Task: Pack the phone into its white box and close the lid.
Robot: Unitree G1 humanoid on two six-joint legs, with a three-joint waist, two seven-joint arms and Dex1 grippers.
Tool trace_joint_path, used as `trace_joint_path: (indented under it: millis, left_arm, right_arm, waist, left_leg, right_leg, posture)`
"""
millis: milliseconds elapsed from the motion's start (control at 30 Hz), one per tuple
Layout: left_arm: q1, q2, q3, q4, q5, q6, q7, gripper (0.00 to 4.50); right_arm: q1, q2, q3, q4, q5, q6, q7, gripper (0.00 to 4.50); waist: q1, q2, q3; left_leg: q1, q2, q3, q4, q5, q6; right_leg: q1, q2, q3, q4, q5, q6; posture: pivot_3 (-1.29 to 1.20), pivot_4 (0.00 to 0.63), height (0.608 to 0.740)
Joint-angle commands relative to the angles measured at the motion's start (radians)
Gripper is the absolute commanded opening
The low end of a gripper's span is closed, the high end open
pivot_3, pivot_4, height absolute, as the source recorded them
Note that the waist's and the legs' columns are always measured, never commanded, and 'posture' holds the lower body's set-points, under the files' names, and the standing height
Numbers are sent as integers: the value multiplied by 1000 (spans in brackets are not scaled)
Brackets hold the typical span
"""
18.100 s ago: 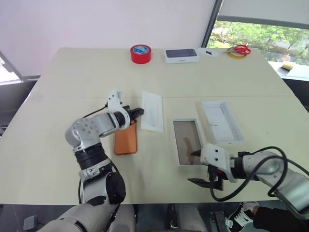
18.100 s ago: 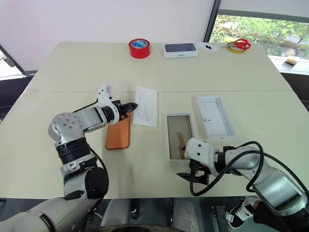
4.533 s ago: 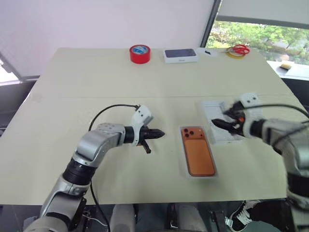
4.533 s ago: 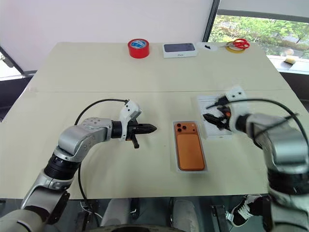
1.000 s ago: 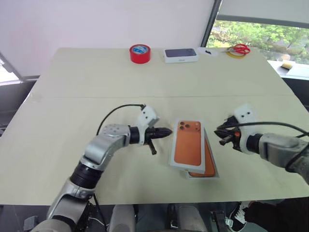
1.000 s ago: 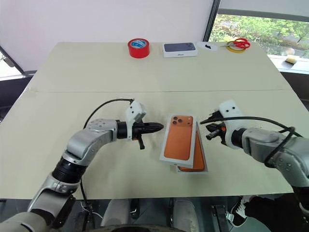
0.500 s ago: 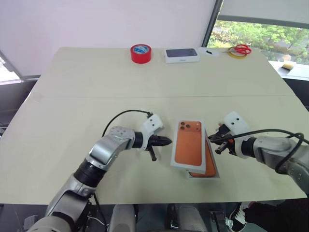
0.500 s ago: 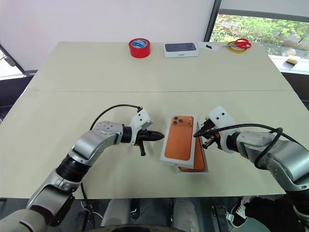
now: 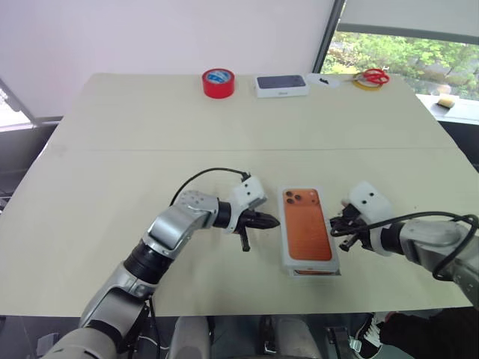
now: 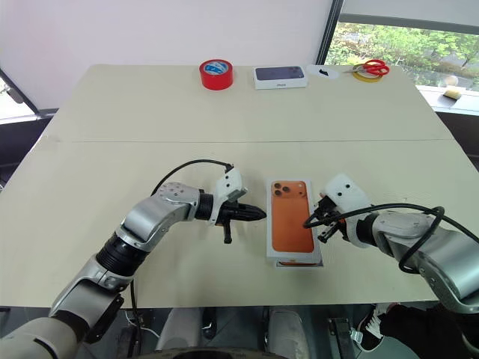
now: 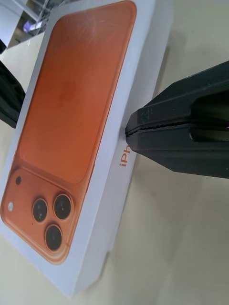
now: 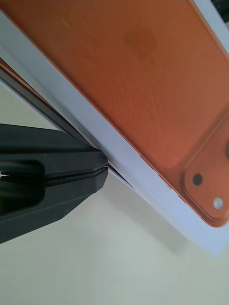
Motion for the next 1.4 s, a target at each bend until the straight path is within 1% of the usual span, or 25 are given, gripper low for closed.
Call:
trace_joint_path:
  millis: [33,567,700,833,900,967,1067,1167,1300,1400]
  left_arm:
    - [-7,-15,-25,-60,-15,-1,-22,0]
    - [5,-16,-37,-62,-7,4,-21,0]
    - [2,-9,-1,-36,-8,-4,-6,0]
    - [-38,-62,99,3,-73,50,36,0]
    - [-54,-80,104,16,-71,53,45,0]
    - [-66,-94,77,34,-47,36,52,0]
    - [-86,-113,18,94,19,18,84,0]
    - [-96,-113,-28,137,63,11,87,0]
    - [-88,-114,-30,130,62,12,73,0]
    - [-81,-105,-25,126,65,11,69,0]
  right_arm:
    - [7,-2,-24,-55,-11,0,25,20]
    - [51,-1,-36,-55,-84,6,67,20]
    - [82,-19,-112,-44,-101,-12,100,20]
    - [171,-24,-243,-88,-76,-70,215,20]
    - [212,-9,-290,-121,-51,-91,268,20]
    - [246,12,-314,-161,-13,-101,305,20]
    - [284,39,-298,-196,5,-109,316,20]
    - [302,57,-249,-210,-14,-110,293,20]
    - [328,49,-177,-209,-74,-126,273,20]
    - [325,45,-150,-200,-96,-129,268,20]
  waist:
    - [0,0,0]
    - [0,0,0]
    - [0,0,0]
    - [2,0,0]
    - [1,0,0]
    - [1,0,0]
    - [1,0,0]
    - [1,0,0]
    - [0,0,-1]
    - [0,0,-1]
  left_leg:
    - [0,0,0,0,0,0]
    - [0,0,0,0,0,0]
    - [0,0,0,0,0,0]
    - [0,0,-1,1,0,0]
    - [0,0,-1,1,0,0]
    - [1,0,-1,1,0,0]
    - [1,0,-1,1,0,0]
    - [2,-1,-1,1,0,0]
    - [2,0,-2,1,0,0]
    - [2,0,-2,1,0,0]
  right_leg:
    - [0,0,0,0,0,0]
    - [0,0,0,0,0,0]
    - [0,0,0,0,0,0]
    - [1,0,0,0,0,0]
    - [1,0,0,0,0,0]
    - [1,0,0,0,0,0]
    - [2,0,0,0,0,0]
    - [3,0,-1,0,0,0]
    - [3,0,-1,0,0,0]
    - [3,0,0,0,0,0]
  posture:
    - [0,150,730]
    - [0,150,730]
    - [0,150,730]
    - [0,150,730]
    - [0,150,730]
    - [0,150,730]
    - [0,150,730]
    - [0,150,730]
    - [0,150,730]
    - [0,150,730]
